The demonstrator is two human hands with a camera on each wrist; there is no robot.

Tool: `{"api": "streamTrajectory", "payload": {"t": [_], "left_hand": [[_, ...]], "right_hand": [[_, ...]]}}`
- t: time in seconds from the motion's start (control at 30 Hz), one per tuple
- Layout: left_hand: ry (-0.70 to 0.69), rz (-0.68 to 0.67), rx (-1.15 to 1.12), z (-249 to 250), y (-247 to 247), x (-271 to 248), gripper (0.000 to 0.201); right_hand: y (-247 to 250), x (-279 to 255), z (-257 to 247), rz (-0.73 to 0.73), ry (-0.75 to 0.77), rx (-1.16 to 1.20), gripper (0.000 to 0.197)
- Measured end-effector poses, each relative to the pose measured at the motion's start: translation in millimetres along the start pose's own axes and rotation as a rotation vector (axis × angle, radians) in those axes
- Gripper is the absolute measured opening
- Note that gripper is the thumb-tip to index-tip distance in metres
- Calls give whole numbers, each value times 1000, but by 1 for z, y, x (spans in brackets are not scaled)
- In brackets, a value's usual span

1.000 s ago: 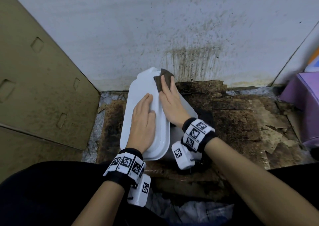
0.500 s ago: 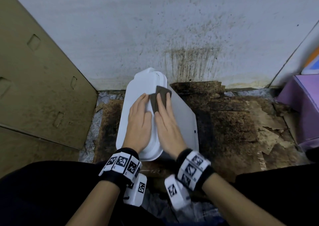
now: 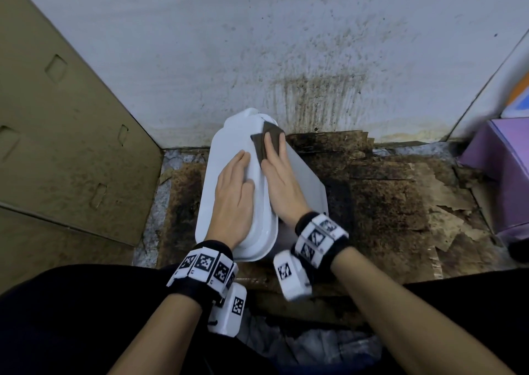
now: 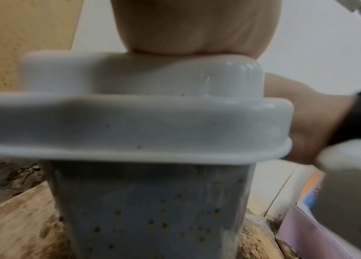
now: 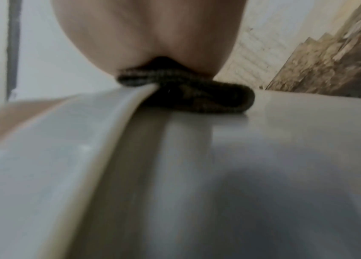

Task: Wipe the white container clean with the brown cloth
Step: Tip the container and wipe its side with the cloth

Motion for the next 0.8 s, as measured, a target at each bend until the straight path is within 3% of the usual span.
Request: {"api": "streamTrajectory", "payload": {"t": [0.17, 0.43, 0.57, 0.67, 0.8], "left_hand": [[1, -1, -10, -3, 2, 1, 60], [-32, 6, -2, 1, -5, -2, 58], [-24, 7, -5, 7, -7, -2, 58], [-9, 5, -18, 9, -5, -3, 60], [12, -2, -44, 11, -3, -3, 61]], "right_hand": [[2, 33, 0, -89, -45, 55, 54], [10, -15, 1, -80, -25, 36, 53], [10, -75, -14, 14, 144, 55, 52], [5, -108, -3, 166, 32, 145, 52], [-1, -117, 2, 188, 4, 166, 52]]}}
Point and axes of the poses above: each hand's wrist, its own x-axis towards the middle knuckle, its own y-axis out of the back of the hand, z = x × y, the point moved 7 cm from there along x, towards the middle knuckle, and after that the axes turned 11 degrees about z, right-handed, at the moved point
